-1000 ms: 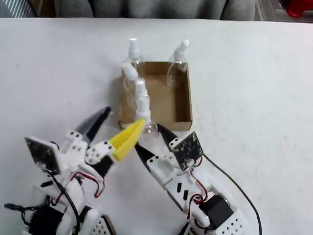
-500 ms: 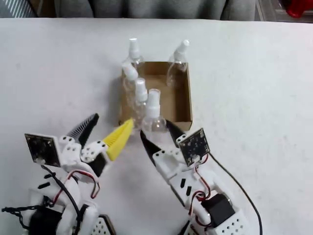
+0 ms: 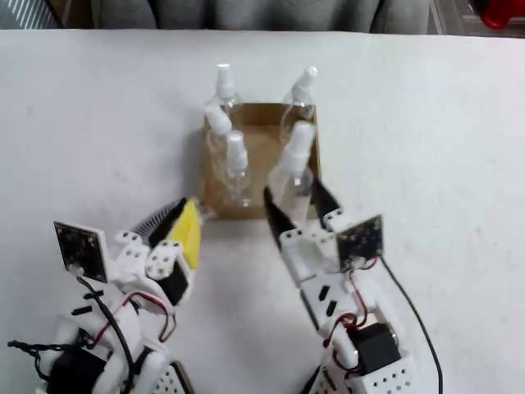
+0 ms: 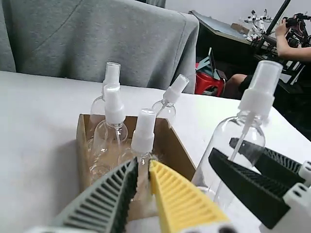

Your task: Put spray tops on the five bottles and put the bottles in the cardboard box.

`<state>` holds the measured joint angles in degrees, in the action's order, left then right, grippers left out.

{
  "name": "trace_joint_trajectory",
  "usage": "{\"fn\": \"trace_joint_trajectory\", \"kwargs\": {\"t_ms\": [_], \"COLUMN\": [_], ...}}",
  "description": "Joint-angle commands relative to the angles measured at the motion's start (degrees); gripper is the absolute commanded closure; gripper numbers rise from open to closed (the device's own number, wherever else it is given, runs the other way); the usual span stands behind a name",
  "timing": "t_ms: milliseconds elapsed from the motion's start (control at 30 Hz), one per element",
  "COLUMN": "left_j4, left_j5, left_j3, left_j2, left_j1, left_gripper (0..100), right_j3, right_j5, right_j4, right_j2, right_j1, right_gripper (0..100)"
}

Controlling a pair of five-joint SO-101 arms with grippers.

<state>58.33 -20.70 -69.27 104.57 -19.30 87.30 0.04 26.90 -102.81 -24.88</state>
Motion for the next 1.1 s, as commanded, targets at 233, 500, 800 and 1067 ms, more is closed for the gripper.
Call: {"fn": "trace_joint_trajectory", "kwargs": {"t_ms": [233, 500, 800, 1067], "left_j4": [-2.9, -14.95, -36.4, -36.13], "left_j5": [0.0, -0.26, 0.09, 0.18], "left_j3": [-10.11, -16.18, -27.52, -27.78], "left_j2": [0.22, 0.22, 0.22, 0.22], "left_j1": [-7.69, -12.53, -12.53, -12.44], "left_gripper": [98, 98, 98, 98], "right_j3": [-1.32, -15.47, -35.25, -38.51], "right_j5": [-0.53, -0.44, -0.62, -0.62], "right_j4": [-17.01, -18.51, -18.51, -18.42], "right_j2": [0.13, 16.31, 44.26, 54.11], "right_j1": [1.27, -8.04, -12.35, -17.01], "right_gripper": [98.3, 98.1, 98.1, 98.1]}}
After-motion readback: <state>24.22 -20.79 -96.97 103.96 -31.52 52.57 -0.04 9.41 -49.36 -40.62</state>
